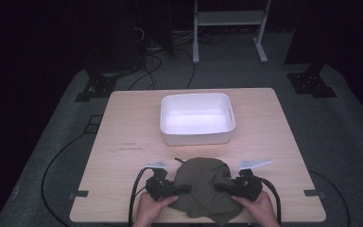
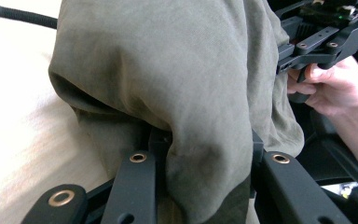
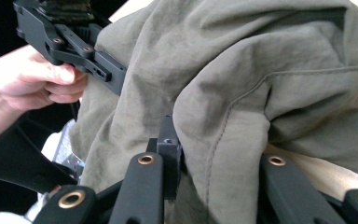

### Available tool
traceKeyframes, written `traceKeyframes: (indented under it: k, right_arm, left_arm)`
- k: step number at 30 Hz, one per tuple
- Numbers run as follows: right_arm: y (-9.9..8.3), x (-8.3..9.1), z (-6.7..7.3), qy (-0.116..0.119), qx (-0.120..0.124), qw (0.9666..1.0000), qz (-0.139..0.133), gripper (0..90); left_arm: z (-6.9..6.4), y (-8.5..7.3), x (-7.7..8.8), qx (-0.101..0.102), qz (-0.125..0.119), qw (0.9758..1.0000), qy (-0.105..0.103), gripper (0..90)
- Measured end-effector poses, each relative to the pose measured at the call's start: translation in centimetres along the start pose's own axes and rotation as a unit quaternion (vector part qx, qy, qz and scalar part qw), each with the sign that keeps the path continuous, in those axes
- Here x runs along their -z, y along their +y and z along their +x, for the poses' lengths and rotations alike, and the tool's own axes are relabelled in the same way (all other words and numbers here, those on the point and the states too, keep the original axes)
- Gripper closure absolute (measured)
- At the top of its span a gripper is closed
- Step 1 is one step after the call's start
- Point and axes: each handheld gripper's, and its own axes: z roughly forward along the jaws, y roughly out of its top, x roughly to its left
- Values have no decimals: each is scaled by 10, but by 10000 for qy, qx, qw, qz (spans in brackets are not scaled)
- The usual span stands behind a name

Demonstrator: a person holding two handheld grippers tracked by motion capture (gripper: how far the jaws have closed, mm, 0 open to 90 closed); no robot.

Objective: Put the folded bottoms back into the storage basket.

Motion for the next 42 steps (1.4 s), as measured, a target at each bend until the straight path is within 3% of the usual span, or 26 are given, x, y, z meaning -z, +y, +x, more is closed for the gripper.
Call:
traceKeyframes:
  k: [7, 16, 29, 42]
  right_arm:
    - [5, 10, 4, 49, 11, 9998, -199, 713]
    - [18, 14, 12, 168, 90, 9994, -298, 714]
    - [56, 28, 20, 189, 306, 9980, -516, 715]
    - [87, 35, 20, 211, 366, 9969, -663, 716]
  left_arm:
    - [-4, 5, 5, -31, -161, 9998, -129, 676]
    - [-13, 11, 19, -75, -365, 9992, -128, 676]
    - [-24, 47, 39, -350, -591, 9976, -72, 677]
    - [-26, 77, 53, -392, -678, 9969, -37, 679]
